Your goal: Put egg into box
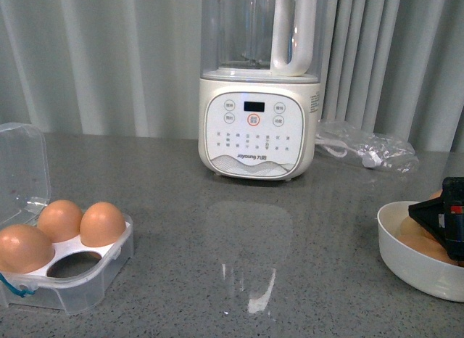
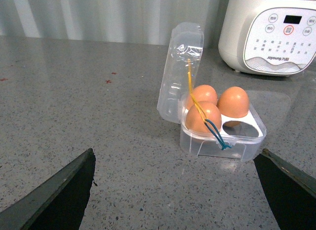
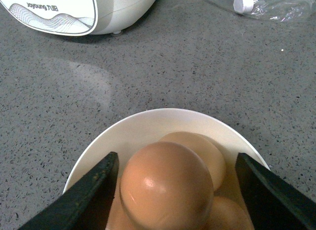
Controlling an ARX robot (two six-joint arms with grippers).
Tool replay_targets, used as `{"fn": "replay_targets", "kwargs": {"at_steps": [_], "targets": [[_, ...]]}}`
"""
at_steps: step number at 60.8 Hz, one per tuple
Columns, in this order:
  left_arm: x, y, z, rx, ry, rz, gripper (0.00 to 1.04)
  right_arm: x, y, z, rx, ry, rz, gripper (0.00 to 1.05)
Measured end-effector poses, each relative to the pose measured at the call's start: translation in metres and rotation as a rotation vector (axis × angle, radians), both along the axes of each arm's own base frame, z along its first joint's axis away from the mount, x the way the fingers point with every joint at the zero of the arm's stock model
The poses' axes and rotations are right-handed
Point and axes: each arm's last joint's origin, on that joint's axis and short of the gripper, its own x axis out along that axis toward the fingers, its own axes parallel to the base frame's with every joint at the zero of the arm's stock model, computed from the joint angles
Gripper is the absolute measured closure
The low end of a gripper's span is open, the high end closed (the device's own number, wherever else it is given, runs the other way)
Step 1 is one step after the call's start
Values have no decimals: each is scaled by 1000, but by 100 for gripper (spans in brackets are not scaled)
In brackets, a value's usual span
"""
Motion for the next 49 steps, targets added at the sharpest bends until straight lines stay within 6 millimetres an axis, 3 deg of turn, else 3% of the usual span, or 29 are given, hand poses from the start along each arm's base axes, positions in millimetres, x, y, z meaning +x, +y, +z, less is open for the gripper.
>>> {"fn": "replay_targets", "kwargs": {"at_steps": [11, 30, 38, 49], "targets": [[0, 0, 0, 0, 0, 0, 7, 0, 0, 0, -2, 0, 7, 61], [0, 0, 0, 0, 0, 0, 7, -8, 1, 10, -24, -20, 4, 62], [0, 0, 0, 0, 0, 0, 7, -16, 1, 34, -28, -86, 25, 62], [0, 0, 0, 0, 0, 0, 7, 3, 12, 73, -6, -185, 80, 62]]}}
